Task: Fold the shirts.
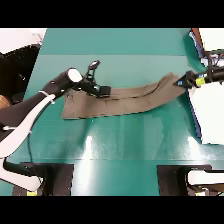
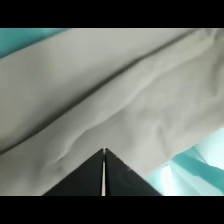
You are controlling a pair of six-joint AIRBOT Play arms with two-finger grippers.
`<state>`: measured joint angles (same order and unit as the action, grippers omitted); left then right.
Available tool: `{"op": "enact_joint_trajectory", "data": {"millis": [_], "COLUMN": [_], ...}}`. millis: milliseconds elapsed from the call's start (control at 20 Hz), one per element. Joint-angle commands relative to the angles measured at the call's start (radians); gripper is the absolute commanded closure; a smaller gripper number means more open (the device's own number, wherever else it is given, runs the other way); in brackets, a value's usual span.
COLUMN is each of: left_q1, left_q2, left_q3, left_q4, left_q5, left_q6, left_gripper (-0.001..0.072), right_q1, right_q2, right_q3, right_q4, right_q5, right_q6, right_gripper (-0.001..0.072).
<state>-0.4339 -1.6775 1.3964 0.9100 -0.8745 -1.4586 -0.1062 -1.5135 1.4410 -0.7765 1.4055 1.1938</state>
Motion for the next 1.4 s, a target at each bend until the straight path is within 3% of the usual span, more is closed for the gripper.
{"op": "enact_joint_trajectory", "data": {"millis": [0,300,700,850,1100,1150,1250,1300,1350], "left_q1": [-0.064,-0.102,-0.079,0.035,0.34,0.392,0.483,0.512,0.533], "left_q2": [-0.131,-0.216,-0.2,-0.09,0.189,0.232,0.301,0.322,0.338], "left_q3": [0.152,0.208,0.212,0.214,0.214,0.214,0.214,0.214,0.214], "left_q4": [-0.006,-0.028,0.024,0.183,0.393,0.41,0.414,0.414,0.413], "left_q5": [-0.034,-0.041,-0.071,-0.157,-0.264,-0.269,-0.271,-0.274,-0.286], "left_q6": [-0.011,-0.034,-0.008,-0.036,-0.033,-0.033,-0.034,-0.034,-0.034], "left_gripper": [0.0679,0.0679,0.0679,0.0679,0.0678,0.0678,0.0678,0.0678,0.0678], "right_q1": [0.098,0.325,0.502,0.596,0.879,0.927,0.996,1.013,1.017], "right_q2": [0.074,0.074,0.064,0.014,-0.239,-0.294,-0.383,-0.404,-0.408], "right_q3": [0.119,0.267,0.283,0.305,0.508,0.551,0.627,0.636,0.619], "right_q4": [0.13,0.13,0.131,0.131,0.129,0.129,0.127,0.127,0.122], "right_q5": [0.018,-0.029,-0.161,-0.204,-0.348,-0.363,-0.359,-0.351,-0.325], "right_q6": [0.037,0.079,0.077,0.06,0.054,0.053,-0.01,-0.039,-0.046], "right_gripper": [0.0699,0.0699,0.0699,0.0699,0.0692,0.0625,0.0284,0.0186,0.0177]}}
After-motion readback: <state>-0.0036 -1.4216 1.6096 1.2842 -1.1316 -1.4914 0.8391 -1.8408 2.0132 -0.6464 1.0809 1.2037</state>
